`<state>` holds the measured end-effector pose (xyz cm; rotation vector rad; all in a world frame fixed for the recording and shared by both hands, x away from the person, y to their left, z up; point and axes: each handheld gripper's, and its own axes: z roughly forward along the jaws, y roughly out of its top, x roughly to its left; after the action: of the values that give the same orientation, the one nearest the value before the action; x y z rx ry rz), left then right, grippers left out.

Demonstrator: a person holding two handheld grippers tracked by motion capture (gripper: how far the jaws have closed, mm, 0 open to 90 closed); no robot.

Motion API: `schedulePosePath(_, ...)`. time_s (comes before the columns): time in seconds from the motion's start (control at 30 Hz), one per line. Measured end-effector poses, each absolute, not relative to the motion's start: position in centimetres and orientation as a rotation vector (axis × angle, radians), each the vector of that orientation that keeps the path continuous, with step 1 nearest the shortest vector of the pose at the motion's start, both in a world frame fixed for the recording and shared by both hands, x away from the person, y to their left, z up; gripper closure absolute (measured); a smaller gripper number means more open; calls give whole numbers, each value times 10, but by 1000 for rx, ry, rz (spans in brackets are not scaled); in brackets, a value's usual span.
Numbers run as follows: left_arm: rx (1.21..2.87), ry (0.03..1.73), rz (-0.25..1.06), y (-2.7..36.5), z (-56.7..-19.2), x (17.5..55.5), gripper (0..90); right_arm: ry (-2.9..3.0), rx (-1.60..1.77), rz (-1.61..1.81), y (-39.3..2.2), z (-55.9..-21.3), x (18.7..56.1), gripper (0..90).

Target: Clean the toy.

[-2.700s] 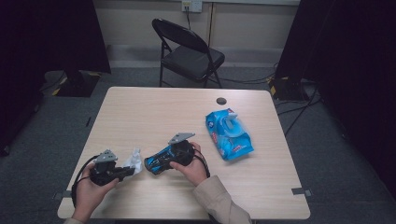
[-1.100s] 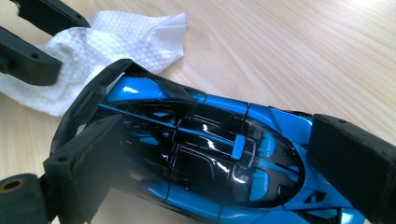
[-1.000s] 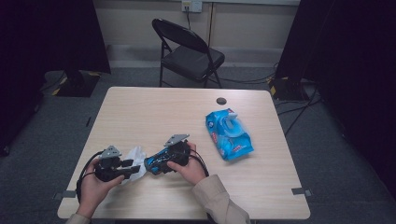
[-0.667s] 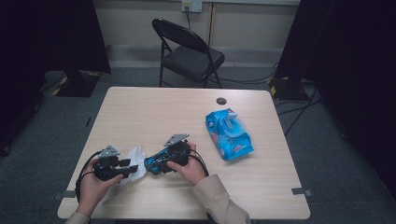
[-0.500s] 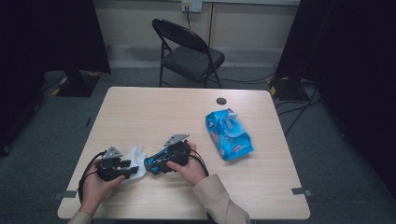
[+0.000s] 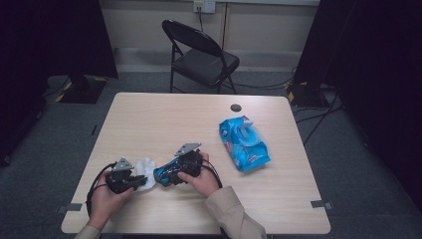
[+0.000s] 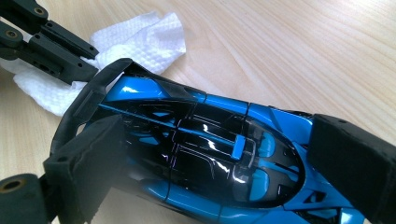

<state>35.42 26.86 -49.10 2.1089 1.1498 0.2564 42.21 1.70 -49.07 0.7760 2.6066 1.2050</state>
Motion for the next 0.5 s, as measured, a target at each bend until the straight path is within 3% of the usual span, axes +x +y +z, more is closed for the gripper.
schedulePosePath(0.1, 2045, 1177, 195, 273, -490, 354, 848, 2608, 777, 1203, 17, -491, 422, 46)
schedulePosePath(0.5, 1914, 1165, 177, 291, -465, 347, 854, 2609, 780, 1201, 17, -490, 422, 45)
